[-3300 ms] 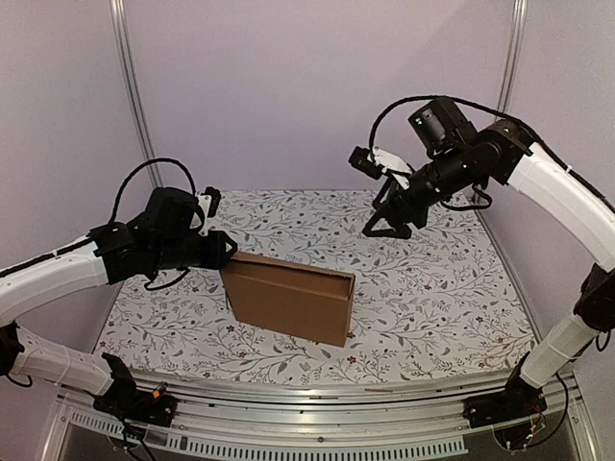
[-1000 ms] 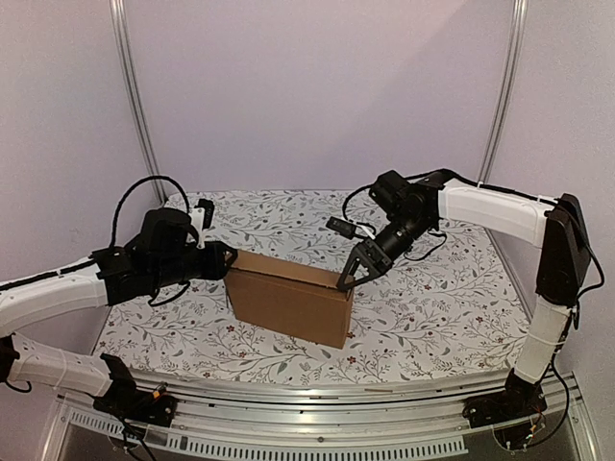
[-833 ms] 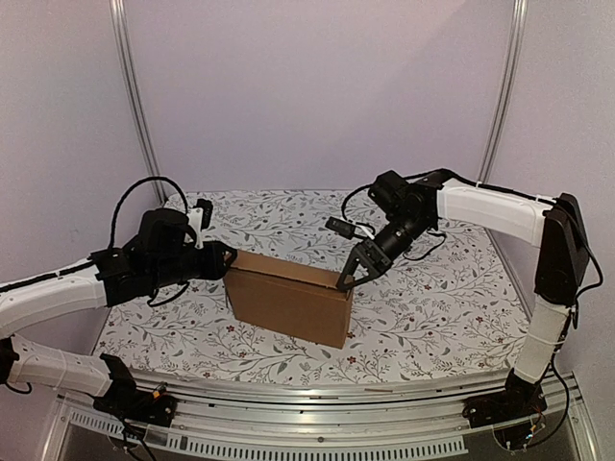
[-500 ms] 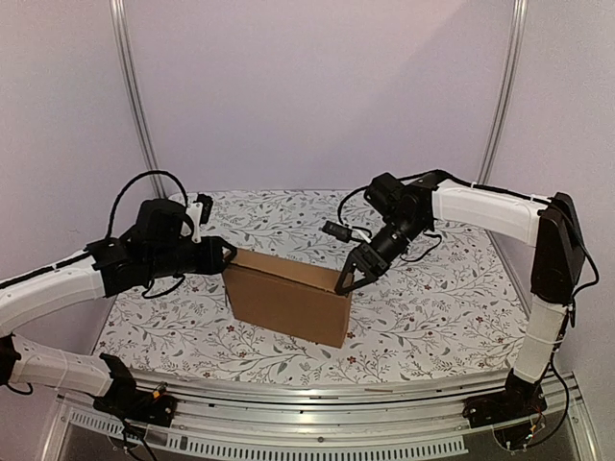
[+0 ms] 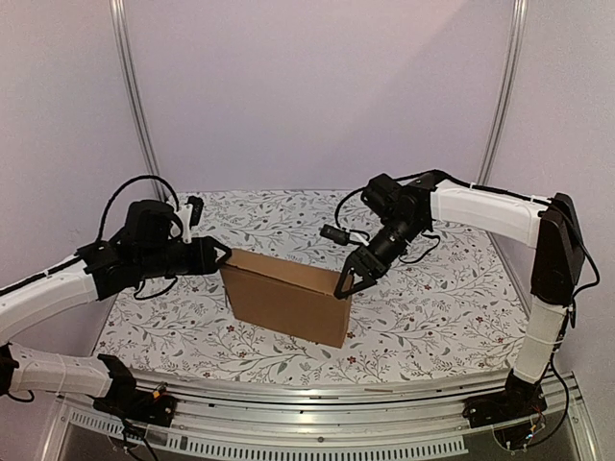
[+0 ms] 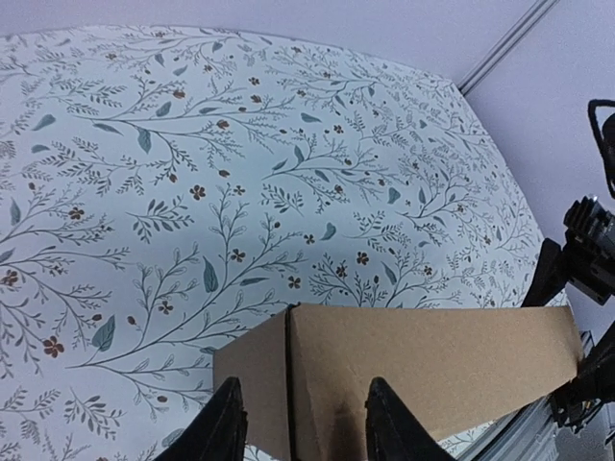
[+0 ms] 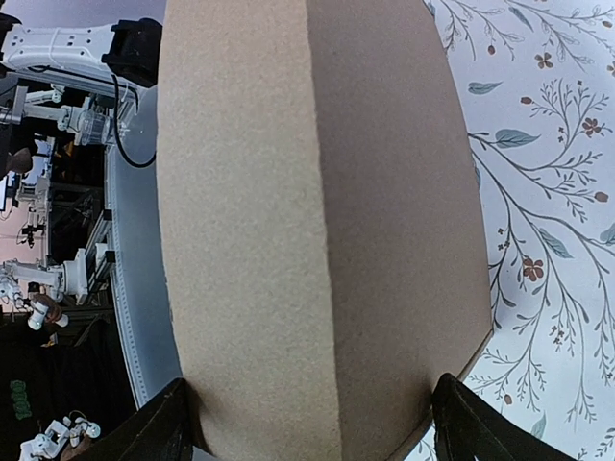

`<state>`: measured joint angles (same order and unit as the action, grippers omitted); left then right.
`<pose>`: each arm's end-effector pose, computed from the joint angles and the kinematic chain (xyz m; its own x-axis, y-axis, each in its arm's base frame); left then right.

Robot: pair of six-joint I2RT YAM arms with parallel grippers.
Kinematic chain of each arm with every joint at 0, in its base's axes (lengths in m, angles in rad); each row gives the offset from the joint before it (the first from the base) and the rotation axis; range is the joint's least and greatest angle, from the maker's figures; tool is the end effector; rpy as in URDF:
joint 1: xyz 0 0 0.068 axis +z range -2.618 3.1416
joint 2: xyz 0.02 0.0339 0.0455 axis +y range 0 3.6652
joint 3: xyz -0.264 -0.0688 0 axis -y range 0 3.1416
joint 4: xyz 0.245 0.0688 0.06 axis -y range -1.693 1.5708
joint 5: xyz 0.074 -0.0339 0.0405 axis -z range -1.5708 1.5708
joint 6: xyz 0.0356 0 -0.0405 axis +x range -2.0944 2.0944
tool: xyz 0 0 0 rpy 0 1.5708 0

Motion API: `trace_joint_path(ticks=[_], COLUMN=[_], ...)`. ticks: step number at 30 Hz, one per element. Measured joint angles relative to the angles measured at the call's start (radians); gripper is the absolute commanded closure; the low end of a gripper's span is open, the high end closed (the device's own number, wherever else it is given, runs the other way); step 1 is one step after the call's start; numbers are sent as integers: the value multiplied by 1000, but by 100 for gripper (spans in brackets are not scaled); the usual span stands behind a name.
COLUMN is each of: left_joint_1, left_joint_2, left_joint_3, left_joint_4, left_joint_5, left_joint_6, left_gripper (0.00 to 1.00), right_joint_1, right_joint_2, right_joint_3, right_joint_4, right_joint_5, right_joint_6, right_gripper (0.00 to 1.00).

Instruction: Fold the paper box

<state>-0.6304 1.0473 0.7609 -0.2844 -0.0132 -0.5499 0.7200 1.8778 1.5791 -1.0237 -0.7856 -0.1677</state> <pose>0.1879 -0.1365 0.2713 -0.6755 -0.1540 -0.7211 0.2668 0.8607 -0.4337 0.2661 0.2668 0.2543 -0.6189 -0.6998 -0.3568 -0.7101 0.3043 0.6349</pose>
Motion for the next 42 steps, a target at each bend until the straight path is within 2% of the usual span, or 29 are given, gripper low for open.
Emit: trace_joint_path(ticks=[6, 18, 27, 42], left_joint_1=[52, 137, 155, 157], left_joint_2=[-92, -25, -28, -27], left_joint_3=[-8, -107, -143, -185], left_joint_4=[-1, 148, 220, 293], left_joint_5=[8, 204, 258, 344], left_joint_6=[-20, -114, -161, -212], left_gripper=[57, 61, 58, 61], right_joint_1=[0, -1, -2, -2], right_joint_2=[0, 2, 2, 9], right_joint_3=[4, 18, 19, 30], right_joint_4=[-8, -35, -43, -53], right_joint_5=[5, 22, 25, 27], right_joint_6=[-1, -9, -17, -24], right_gripper=[17, 17, 17, 17])
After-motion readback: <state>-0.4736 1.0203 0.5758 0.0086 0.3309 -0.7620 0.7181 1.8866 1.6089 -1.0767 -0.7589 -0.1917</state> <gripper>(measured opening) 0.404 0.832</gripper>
